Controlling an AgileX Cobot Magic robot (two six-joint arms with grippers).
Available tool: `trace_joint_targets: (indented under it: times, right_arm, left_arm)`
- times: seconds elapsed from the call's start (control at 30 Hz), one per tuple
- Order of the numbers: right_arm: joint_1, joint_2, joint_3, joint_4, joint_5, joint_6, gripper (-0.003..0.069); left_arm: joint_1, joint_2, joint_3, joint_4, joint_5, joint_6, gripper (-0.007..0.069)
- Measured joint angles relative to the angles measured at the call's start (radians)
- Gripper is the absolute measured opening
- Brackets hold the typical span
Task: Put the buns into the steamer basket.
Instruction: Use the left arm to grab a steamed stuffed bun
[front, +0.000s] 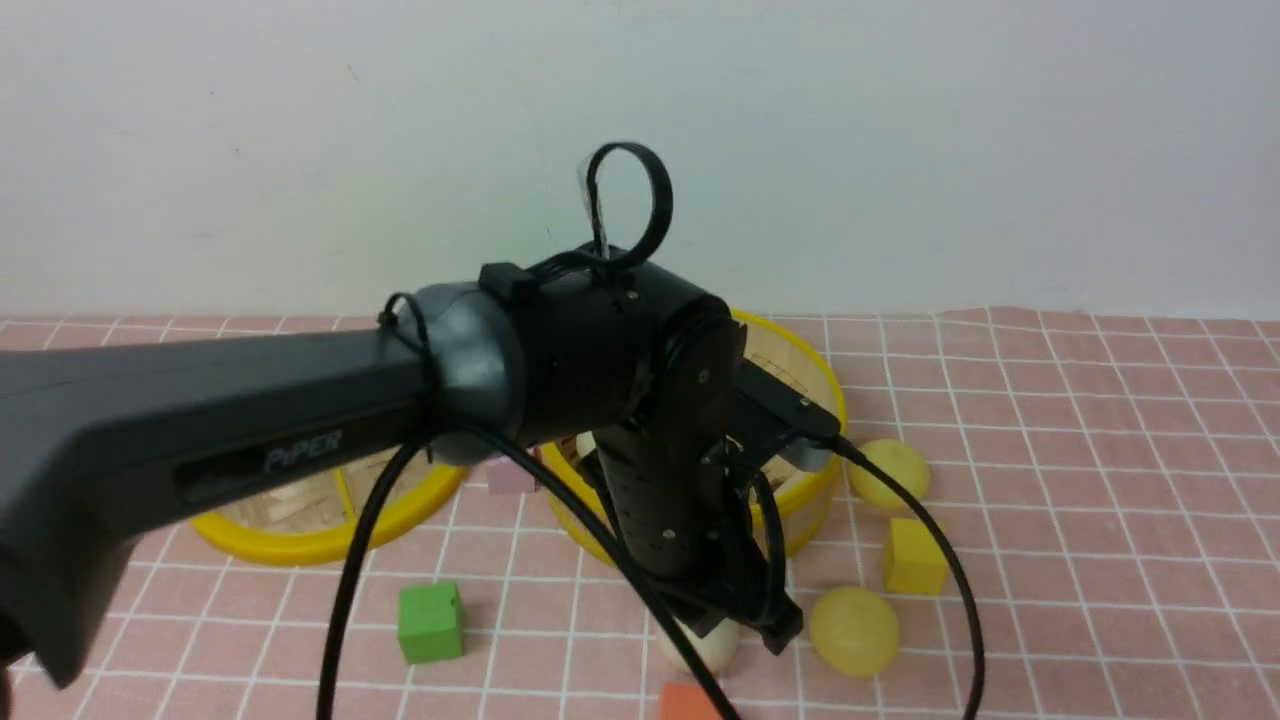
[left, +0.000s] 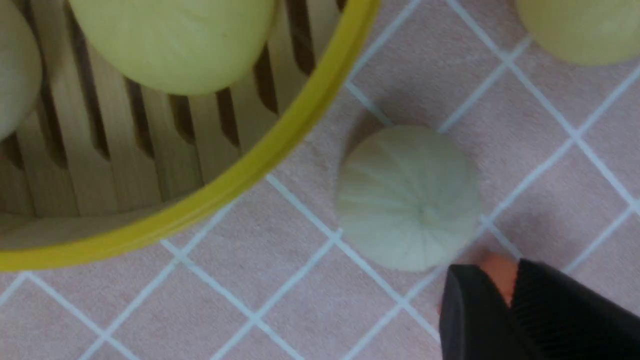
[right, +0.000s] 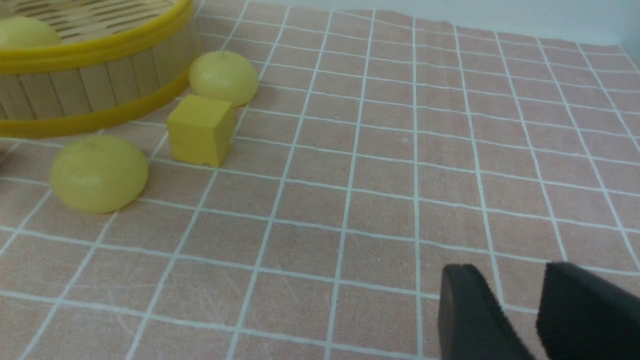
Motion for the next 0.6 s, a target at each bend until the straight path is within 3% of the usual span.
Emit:
trace_joint_targets:
  times: [0.07,0.17,0.5,0.6]
  right_arm:
    - [0.0,0.0,0.0,0.0,0.0,0.0,0.0242]
    - [0.0,0.0,0.0,0.0,0.0,0.0,0.0242]
    - [0.0,0.0,0.0,0.0,0.0,0.0,0.0242]
    - [0.0,0.0,0.0,0.0,0.0,0.0,0.0242]
  left_arm:
    - [0.006,0.017,0.0,0.016,-0.045,-0.003,0.025]
    - [0.006,0.025,0.0,0.022,-0.08,-0.006,0.0281]
    - [0.006,0.077,0.0,0.028,-0.091,-0.019,0.0286]
    - [0.006,0.086,0.0,0.02,-0.091,-0.02,0.0255]
